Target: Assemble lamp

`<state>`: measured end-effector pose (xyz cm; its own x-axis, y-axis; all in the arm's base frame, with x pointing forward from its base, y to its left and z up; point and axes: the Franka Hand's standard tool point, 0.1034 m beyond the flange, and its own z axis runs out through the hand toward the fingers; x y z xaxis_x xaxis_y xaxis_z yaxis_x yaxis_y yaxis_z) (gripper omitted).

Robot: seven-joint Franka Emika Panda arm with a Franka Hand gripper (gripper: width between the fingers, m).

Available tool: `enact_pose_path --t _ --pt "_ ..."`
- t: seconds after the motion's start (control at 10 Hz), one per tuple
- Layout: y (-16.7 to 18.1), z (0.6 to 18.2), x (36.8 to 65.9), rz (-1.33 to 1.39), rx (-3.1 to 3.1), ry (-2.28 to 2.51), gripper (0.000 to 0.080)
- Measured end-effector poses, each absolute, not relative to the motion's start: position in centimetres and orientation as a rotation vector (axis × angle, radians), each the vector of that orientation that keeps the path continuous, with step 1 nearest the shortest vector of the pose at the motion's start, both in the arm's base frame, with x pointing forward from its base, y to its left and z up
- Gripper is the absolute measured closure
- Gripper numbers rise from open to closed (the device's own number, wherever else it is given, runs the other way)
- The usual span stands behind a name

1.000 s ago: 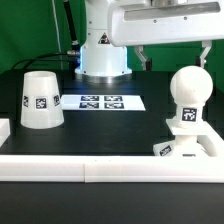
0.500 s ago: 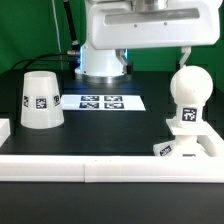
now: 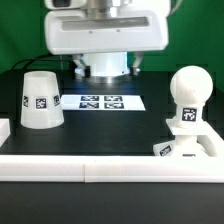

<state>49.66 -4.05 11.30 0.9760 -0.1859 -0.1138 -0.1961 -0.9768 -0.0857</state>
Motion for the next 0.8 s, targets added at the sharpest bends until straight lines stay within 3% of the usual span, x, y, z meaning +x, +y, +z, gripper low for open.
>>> enact_pose_path --t 0.2,0.8 --pt "-6.8 11.7 49.4 0.153 -3.029 0.282 0.0101" --pt "-7.3 11.2 48.2 0.175 -3.035 0.248 0.0101"
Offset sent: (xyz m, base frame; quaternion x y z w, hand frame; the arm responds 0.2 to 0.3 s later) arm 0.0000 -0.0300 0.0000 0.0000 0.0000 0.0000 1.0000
